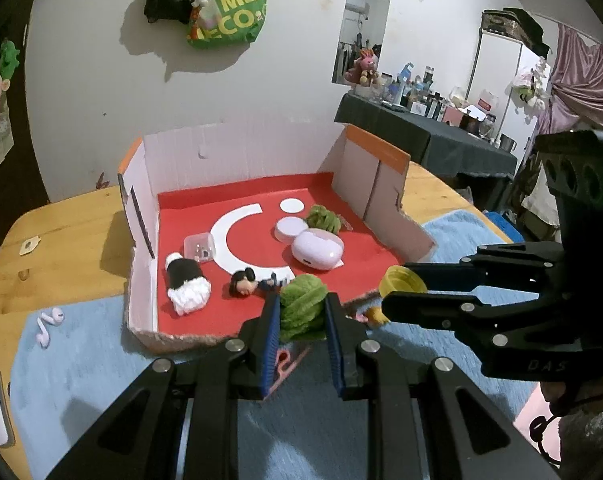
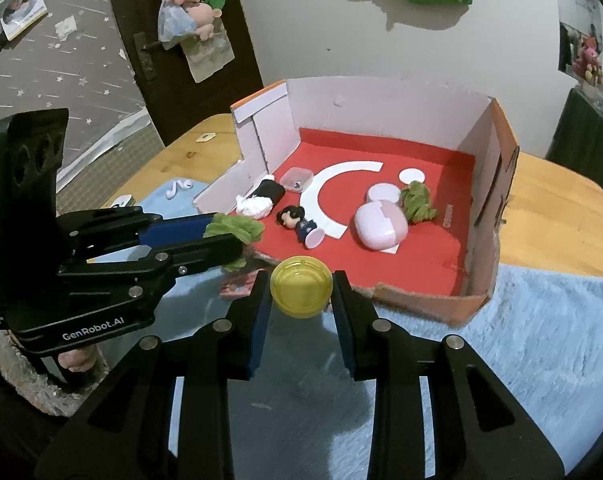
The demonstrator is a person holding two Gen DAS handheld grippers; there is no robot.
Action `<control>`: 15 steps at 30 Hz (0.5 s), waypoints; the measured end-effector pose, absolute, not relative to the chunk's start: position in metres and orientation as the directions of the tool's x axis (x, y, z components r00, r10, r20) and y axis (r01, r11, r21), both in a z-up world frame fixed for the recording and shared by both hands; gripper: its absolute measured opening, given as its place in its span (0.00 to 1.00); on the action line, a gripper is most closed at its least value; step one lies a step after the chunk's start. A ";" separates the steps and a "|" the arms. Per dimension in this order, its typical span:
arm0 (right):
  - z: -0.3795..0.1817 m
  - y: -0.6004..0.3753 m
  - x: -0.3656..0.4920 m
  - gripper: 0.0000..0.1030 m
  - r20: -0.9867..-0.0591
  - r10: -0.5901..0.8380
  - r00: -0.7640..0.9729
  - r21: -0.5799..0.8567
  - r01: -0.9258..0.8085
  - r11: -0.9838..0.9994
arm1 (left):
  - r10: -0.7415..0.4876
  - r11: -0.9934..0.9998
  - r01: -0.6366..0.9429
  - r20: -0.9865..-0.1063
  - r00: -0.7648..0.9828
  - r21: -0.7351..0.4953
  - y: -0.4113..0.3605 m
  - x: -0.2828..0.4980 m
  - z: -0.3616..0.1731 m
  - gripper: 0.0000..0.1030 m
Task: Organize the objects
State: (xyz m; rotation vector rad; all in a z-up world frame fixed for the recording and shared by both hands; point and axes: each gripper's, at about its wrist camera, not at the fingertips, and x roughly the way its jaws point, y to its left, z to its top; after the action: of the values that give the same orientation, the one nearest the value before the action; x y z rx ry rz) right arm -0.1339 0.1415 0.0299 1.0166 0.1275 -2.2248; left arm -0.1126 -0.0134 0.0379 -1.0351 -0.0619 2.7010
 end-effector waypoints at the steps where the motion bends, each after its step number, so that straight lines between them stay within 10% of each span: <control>1: 0.030 0.141 -0.136 0.28 -0.701 -0.540 -0.466 0.179 0.617 -0.766 | 0.244 -0.969 -0.213 -0.653 -0.717 -0.128 -0.014 -0.116 0.038 0.22; 15: 0.028 0.138 -0.171 0.28 -0.728 -0.499 -0.470 0.157 0.594 -0.789 | 0.221 -0.975 -0.182 -0.695 -0.684 -0.131 -0.016 -0.164 0.035 0.22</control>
State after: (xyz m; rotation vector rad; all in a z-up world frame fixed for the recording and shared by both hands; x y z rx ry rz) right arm -0.1715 0.1381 0.0279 1.0603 0.1556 -2.2488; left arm -0.1639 -0.0162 0.0348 -1.1223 -0.0747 2.6960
